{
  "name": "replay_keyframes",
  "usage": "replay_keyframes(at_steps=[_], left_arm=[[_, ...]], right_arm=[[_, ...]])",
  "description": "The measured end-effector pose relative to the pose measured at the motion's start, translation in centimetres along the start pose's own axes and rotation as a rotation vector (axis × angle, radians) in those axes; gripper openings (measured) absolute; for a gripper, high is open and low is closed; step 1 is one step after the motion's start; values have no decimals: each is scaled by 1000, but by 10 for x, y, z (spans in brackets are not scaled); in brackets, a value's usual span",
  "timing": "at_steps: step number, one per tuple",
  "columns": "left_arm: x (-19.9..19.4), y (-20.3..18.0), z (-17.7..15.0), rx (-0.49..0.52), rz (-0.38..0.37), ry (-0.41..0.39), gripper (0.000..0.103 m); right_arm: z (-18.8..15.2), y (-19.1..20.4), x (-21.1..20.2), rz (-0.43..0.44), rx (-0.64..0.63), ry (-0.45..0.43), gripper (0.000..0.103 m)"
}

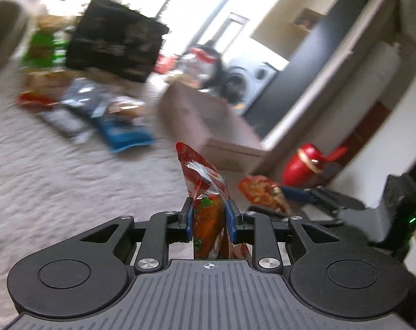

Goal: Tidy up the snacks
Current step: 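Lower both red bags into the pink box and open both tools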

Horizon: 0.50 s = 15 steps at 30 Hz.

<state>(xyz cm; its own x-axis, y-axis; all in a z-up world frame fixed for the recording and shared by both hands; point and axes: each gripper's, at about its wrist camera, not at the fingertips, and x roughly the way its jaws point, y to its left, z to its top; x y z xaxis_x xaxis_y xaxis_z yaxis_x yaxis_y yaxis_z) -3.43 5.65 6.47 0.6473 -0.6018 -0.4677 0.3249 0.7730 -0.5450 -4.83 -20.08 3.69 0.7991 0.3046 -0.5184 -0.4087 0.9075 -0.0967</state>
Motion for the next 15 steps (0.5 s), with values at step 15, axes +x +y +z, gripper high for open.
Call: replay_keyframes(at_steps=[15], left_arm=[[179,-43,140,-108,-93,-110,29]], right_arm=[[-6,-56,16,-98,103,41,71]])
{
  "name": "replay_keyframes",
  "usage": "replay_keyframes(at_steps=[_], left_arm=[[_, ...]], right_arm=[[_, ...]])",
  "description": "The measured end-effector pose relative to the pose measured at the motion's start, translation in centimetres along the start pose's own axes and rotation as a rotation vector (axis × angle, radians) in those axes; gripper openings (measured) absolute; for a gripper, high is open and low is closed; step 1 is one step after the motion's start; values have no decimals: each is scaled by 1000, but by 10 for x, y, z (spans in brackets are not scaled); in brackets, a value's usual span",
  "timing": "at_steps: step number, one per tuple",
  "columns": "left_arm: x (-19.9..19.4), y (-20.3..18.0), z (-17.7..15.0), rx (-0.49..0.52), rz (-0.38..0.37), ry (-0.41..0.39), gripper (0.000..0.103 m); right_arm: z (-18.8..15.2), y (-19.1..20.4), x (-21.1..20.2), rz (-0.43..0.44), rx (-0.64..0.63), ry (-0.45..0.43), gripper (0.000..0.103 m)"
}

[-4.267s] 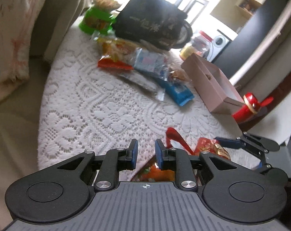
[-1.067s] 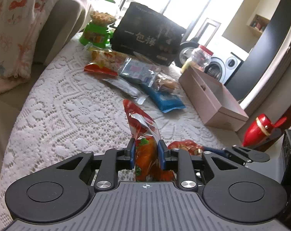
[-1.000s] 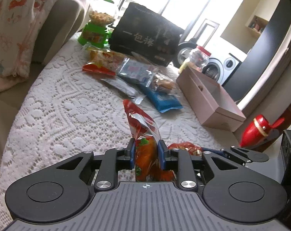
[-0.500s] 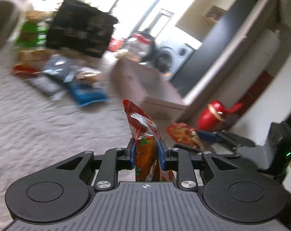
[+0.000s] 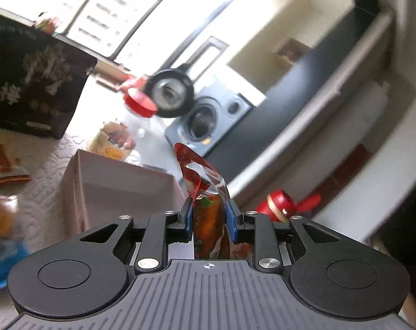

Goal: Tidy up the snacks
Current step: 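Lower both red bags into the pink box and open both tools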

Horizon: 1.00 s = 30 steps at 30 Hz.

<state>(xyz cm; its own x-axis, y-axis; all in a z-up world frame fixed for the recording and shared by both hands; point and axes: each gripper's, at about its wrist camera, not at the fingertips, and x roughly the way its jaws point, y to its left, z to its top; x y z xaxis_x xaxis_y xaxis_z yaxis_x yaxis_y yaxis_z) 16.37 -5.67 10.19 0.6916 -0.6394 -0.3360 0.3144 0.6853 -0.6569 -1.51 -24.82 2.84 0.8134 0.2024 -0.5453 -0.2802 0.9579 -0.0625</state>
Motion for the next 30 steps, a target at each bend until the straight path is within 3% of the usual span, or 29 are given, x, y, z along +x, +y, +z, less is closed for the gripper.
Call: replay_keyframes(at_steps=[3,6,10,17,21,24,30], left_arm=[[38,9,-3,51,159,74,28],[43,23,-11,78,193,117,28],[5,52,-12,-61,222,127,27],[-93,91,-45,19,376,27,27],[-131,118,-62,-46,425,31,27],[-149,139,-67,-89,481,53,27],[-167,157,-66,-57,520,-9,27]], right_arm=[[1,-4,8,0,38,15,71],[5,-5,11,-10,46,17,71],[27,-11,18,-12,42,-13,71],[105,-33,76,6,139,-33,72],[141,-57,130,64,275,56,72],[146,-62,145,38,328,92,73],[143,-35,137,13,234,88,74]])
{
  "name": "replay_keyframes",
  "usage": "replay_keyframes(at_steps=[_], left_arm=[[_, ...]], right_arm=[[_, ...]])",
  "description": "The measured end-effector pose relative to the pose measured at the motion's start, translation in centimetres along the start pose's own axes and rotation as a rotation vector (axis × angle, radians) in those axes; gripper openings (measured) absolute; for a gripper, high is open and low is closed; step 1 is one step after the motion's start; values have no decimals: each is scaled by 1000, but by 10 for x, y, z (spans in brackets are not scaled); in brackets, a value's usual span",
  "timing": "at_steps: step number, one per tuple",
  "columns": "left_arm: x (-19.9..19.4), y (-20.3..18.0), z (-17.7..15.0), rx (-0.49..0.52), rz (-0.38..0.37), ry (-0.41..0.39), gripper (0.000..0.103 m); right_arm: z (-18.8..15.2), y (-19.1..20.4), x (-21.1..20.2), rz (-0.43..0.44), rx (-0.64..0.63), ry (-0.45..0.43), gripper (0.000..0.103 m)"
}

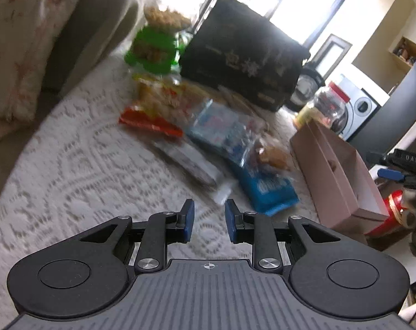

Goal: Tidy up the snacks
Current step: 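Lower both red bags into the pink box and open both tools, then grasp the blue green-bean snack bag with the right tool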

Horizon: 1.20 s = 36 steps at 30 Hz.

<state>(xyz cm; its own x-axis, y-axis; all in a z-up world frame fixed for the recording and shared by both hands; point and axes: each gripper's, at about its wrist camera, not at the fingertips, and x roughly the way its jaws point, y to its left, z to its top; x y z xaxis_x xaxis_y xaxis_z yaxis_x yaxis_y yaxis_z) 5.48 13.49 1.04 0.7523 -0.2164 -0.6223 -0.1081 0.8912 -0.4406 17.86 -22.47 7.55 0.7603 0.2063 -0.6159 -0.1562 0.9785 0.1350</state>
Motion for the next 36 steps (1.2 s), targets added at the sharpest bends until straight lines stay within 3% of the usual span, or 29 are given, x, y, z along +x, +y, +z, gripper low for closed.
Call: replay_keyframes(at_steps=[6,9,13,17,20,24,28,33,36], left_arm=[[-12,-2,5,42,-53,-71,27],[-14,4,5,38,-53,-55,27],[-13,20,2,14,-62,-14,27],[-21,35,-3,-8,-60,-9,27],[-25,44,-6,-21,-64,-3,27],[-29,54,-7,-51,-66,1,27],[-27,54,-5,-79,-93,-6,27],[-25,43,-7,-54,-114,9,27],[-25,38,-8,-36,-115,15,27]], right_arm=[[1,57,-2,32,-145,1,74],[-4,102,6,114,-193,14,74],[-7,154,36,232,-218,98,74],[0,184,72,219,-221,125,74],[2,190,98,153,-246,132,74],[-4,172,93,267,-156,196,73],[-27,170,69,338,-211,231,63],[-56,174,41,443,-286,282,63],[-61,179,29,448,-320,241,63]])
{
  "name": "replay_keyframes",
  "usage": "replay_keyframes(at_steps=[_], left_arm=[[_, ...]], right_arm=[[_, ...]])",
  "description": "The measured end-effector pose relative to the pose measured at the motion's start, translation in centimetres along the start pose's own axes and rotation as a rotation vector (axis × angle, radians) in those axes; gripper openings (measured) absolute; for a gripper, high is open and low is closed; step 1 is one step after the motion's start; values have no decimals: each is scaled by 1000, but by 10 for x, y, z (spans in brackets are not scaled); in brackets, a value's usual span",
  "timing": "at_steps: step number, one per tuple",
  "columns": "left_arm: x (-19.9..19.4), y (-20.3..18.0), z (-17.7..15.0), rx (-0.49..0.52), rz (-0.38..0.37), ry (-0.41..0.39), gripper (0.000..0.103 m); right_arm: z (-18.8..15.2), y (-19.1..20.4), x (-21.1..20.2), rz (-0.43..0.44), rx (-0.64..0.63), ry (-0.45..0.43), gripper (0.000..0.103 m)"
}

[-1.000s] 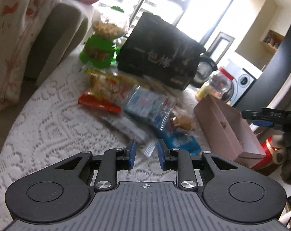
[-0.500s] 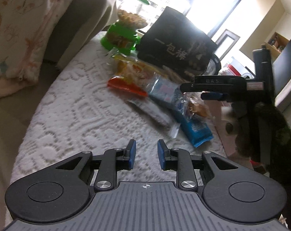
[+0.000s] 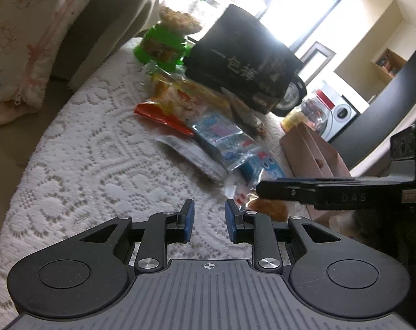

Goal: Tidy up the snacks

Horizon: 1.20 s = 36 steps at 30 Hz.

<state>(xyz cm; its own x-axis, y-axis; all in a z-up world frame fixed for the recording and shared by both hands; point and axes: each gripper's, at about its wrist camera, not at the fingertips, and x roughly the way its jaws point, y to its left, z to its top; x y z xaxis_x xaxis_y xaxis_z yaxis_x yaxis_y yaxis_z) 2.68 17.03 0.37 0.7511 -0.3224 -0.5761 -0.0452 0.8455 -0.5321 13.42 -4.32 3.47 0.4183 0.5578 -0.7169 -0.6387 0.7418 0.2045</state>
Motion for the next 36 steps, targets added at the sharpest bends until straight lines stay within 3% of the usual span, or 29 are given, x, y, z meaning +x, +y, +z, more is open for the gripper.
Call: replay_keyframes(at_steps=[5,9,14,18,23,24,28,36], left_arm=[[0,-3,-1,11,24,5,27],[1,-4,-3,11,33,20,27],[-1,-3,-8,12,17,46,27],[-2,-2,-8,5,16,51,27],[-6,-9,-10,22,-2,68,27],[-7,-11,-12,24,-6,72,27],[-7,-18,-15,30,-22,83,28],[-8,-47,-20,118,71,87,28]], right_arm=[[12,-3,0,-148,-24,-92,70],[29,-24,27,-217,23,-56,71],[34,-49,45,-124,160,-10,81],[24,-37,43,-108,104,11,85],[-2,-6,22,-135,-30,2,76],[-9,0,16,-136,-51,-3,59],[-35,8,-10,-102,-22,-3,47],[-90,5,-32,-60,24,-8,47]])
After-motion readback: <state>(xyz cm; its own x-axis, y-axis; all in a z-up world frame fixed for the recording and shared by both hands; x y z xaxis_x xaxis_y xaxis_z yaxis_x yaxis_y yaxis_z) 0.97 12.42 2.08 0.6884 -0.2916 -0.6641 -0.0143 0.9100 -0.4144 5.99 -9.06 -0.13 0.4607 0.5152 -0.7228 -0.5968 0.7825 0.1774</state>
